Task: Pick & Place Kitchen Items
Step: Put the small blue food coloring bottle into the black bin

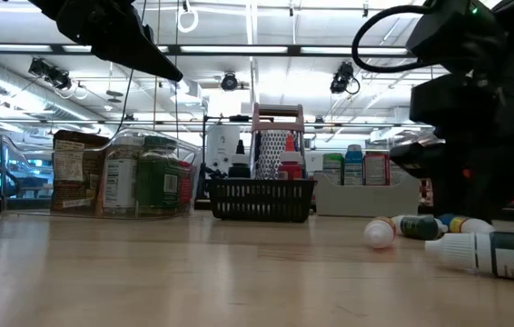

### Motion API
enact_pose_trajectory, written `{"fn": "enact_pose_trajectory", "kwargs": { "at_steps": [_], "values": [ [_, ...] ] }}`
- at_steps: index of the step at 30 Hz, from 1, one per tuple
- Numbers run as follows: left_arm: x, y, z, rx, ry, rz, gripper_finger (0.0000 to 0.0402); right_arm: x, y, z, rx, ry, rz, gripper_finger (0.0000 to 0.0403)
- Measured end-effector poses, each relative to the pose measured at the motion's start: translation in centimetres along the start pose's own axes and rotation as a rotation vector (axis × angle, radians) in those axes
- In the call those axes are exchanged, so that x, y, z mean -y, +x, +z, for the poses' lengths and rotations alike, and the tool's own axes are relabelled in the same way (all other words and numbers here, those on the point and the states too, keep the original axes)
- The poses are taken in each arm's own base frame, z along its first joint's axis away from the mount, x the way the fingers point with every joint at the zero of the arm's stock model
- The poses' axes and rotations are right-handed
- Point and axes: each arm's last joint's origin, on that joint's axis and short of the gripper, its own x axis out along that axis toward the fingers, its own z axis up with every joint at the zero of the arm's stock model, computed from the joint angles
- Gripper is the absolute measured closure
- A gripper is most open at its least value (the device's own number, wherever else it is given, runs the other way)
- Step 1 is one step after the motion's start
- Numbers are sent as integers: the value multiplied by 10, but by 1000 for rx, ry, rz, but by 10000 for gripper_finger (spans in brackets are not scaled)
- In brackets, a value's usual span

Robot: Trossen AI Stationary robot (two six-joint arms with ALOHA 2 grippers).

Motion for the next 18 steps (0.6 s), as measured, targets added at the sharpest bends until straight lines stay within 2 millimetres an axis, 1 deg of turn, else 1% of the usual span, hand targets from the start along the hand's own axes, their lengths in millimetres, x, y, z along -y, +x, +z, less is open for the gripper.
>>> {"fn": "enact_pose_trajectory", "kwargs": {
  "at_steps": [4,11,14,17,18],
  "values": [
    [0,0,0,1,-1,0,292,0,-9,1,23,41,-3,303],
    [0,0,4,34,-23,-1,292,0,-42,12,188,37,-37,302],
    [0,0,4,38,-25,-1,292,3,-58,17,269,-10,-133,303],
    [0,0,4,39,-26,-1,292,8,-72,31,428,-75,-328,299],
    [0,0,4,40,-27,-1,292,10,-76,38,501,-60,-409,297]
  ]
}}
